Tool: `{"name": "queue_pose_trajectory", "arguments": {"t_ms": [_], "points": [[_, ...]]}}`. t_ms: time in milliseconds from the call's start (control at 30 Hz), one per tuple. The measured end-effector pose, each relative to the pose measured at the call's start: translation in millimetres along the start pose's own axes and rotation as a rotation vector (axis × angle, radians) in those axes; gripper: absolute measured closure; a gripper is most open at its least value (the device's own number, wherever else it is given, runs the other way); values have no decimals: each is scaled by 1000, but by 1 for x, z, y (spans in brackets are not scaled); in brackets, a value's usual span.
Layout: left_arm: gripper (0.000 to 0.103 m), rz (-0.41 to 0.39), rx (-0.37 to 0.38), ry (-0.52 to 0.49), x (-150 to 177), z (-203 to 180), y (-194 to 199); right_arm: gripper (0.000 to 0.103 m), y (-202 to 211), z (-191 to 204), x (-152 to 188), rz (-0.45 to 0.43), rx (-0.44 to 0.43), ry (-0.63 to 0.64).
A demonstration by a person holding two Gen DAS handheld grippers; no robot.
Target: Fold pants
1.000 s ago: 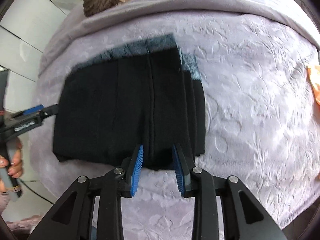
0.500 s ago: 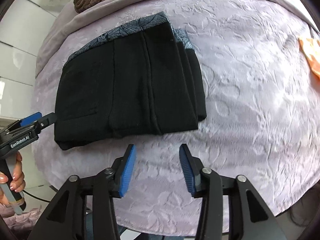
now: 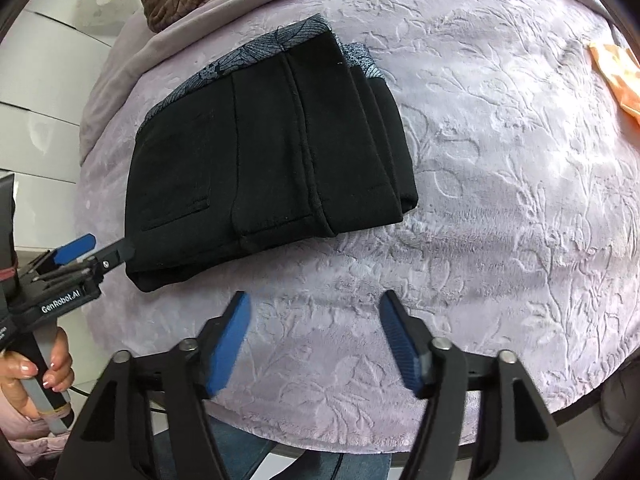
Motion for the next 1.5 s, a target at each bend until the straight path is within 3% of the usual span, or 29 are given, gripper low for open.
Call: {"name": "queue_pose_trajectory", "arguments": {"t_ms": [67,533,633,1500], "points": [[10,4,11,0,1,-1,0,21,2,1,-3,-15,6,14],[10,78,35,114,8,15,-12,20,9,-8,-9,-22,-6,13],[10,104,68,117,11,16,-17,20,7,-11,-8,-18,-10,7],[10,96,43,126,-15,20,-26,20,18,-62,-33,-24,-9,-99]]}}
Point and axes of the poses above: each gripper's, at about its wrist camera, not at the fingertips, and y roughly against the way its jaws point, z to its left, x to its underside, the point moved 8 cm from there along -y, roughly the way its jaws point, and after that the axes turned 5 degrees about -x, right-handed, at the moved point
